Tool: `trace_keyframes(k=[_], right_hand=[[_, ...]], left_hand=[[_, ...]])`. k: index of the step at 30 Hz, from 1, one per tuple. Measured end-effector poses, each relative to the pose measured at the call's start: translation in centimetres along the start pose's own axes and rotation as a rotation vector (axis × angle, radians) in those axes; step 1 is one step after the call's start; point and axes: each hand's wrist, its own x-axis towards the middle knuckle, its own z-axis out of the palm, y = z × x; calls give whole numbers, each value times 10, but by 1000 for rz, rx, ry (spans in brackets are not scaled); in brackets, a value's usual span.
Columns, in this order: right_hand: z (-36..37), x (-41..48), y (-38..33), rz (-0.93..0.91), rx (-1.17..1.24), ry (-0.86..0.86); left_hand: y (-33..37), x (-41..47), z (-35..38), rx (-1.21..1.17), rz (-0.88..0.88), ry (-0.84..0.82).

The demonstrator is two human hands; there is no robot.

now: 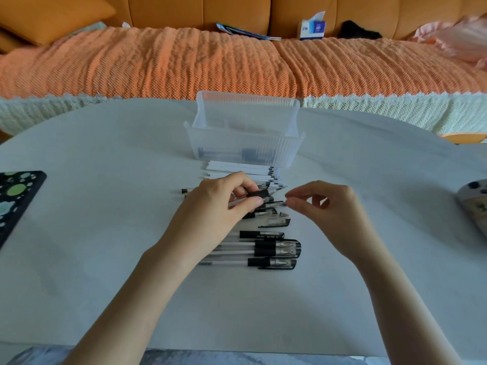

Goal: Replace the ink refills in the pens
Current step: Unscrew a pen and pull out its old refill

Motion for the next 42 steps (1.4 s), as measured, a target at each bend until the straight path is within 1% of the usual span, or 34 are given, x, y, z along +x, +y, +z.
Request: trace_keyframes(k=[2, 4, 6, 8, 12, 16, 19, 21, 23, 25, 27, 29, 32, 42], right_hand=[[0, -2, -7, 72, 180, -11], [5, -4, -13, 137, 388, -71], [8, -5, -16, 183, 537, -89], [9, -5, -17, 205, 614, -74], [6, -5, -18, 208, 673, -39], [-6, 1, -16, 220, 801, 109], [-25, 6, -7, 219, 859, 302], [-39, 10, 2, 212, 778, 446], [-49, 13, 10, 204, 604, 519], [-50, 15, 16, 213, 340, 487], [-45, 14, 20, 229, 84, 401], [-37, 12, 21, 233, -45, 340], [-30, 10, 20, 235, -155, 321], [-23, 12, 25, 255, -302, 296]], left_hand=[[1, 0, 2, -37, 10, 8], [3, 0, 4, -68, 23, 18], [6, -1, 5, -83, 35, 15], [9, -1, 6, -101, 47, -2], [11, -2, 7, -118, 44, -32], [9, -2, 4, -104, 21, -42], [8, -3, 2, -76, 11, -46], [7, -3, 3, -47, 12, -49], [6, -4, 3, -27, 11, -55], [5, -4, 3, -19, 9, -60], [5, -4, 2, -11, 6, -57], [5, -4, 2, -9, 8, -55], [6, -5, 3, 0, 14, -66], [5, -5, 0, 10, -8, -69]])
